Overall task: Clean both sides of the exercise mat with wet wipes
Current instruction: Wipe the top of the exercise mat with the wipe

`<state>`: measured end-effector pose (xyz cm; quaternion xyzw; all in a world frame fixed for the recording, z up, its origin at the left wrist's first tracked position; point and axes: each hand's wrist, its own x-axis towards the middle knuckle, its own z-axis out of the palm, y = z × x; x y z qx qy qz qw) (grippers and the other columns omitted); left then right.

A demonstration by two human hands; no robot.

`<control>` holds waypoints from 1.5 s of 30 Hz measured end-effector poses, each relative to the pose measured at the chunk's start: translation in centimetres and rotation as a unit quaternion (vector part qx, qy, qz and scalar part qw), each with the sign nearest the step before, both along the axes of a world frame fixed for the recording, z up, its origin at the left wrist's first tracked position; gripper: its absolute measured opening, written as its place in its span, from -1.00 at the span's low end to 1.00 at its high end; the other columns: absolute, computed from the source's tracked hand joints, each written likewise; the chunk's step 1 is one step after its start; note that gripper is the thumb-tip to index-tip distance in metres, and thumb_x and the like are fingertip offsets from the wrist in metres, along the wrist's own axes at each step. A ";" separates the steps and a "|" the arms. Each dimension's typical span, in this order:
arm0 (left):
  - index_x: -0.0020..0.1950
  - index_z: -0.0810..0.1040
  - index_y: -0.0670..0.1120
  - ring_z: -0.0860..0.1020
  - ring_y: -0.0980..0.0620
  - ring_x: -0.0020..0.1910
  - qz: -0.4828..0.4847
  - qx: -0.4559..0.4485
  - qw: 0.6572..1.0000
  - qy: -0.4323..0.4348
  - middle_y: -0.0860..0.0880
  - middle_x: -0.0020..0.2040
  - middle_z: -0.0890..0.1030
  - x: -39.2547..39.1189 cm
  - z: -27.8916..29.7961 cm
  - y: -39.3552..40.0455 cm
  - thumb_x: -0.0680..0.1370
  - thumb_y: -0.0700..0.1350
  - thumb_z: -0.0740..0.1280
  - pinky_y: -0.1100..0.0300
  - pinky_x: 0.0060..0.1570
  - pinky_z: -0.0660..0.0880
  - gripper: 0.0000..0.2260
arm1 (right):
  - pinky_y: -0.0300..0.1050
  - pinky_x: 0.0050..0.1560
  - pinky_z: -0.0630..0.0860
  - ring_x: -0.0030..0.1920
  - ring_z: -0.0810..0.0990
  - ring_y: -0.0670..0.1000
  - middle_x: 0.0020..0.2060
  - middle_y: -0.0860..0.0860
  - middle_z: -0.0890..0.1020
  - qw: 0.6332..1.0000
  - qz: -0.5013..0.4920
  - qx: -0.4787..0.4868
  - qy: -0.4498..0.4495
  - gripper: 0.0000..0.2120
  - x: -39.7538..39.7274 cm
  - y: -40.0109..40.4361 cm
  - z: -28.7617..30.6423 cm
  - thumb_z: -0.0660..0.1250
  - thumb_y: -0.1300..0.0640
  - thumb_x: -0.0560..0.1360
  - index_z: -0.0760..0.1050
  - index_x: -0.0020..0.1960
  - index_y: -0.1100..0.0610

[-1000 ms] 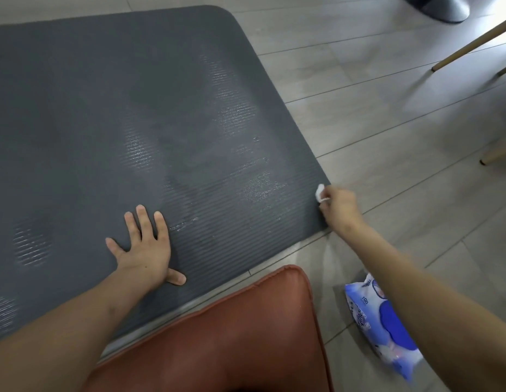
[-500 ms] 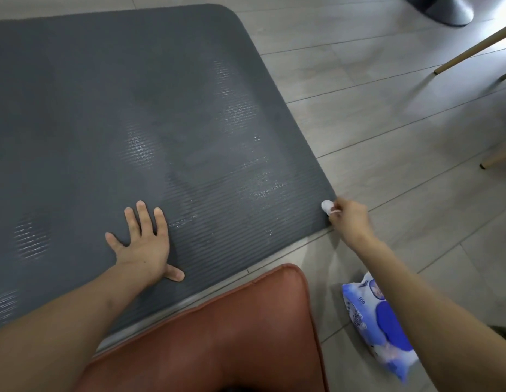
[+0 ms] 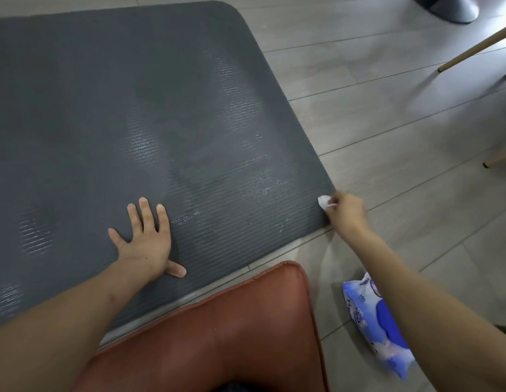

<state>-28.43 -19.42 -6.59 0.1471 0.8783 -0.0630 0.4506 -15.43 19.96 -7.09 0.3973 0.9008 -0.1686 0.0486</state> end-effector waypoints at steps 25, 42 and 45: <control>0.55 -0.54 -0.16 -0.59 -0.34 0.47 0.003 0.007 1.000 0.006 -0.27 0.42 -0.68 -0.1 -0.6 -0.2 0.31 0.32 0.59 -0.58 0.43 -0.14 0.42 | -0.09 -0.10 0.58 -0.14 0.64 0.14 -0.19 0.04 0.64 0.903 0.343 -0.233 -0.115 -0.89 -3.4 -20.6 1.0 0.27 0.18 0.41 0.50 -0.21 -0.01; 0.55 -0.53 -0.16 -0.59 -0.33 0.47 0.005 0.025 1.000 0.010 -0.26 0.44 -0.67 0.0 -1.3 -0.6 0.30 0.24 0.64 -0.60 0.41 -0.21 0.44 | -0.19 0.03 0.47 -0.04 0.65 0.12 -0.08 0.10 0.71 0.881 0.439 -0.172 -0.021 -0.78 -5.0 -18.5 -0.1 0.39 0.25 0.38 0.70 0.00 0.14; 0.55 -0.54 -0.15 -0.59 -0.33 0.47 0.005 0.024 1.000 0.010 -0.26 0.44 -0.66 -0.1 -1.3 -0.4 0.29 0.25 0.64 -0.60 0.40 -0.21 0.45 | -0.23 -0.10 0.40 -0.16 0.62 0.17 -0.18 0.13 0.65 0.938 0.315 -0.102 0.100 -0.79 -8.3 -15.5 -0.9 0.41 0.31 0.40 0.70 0.01 0.17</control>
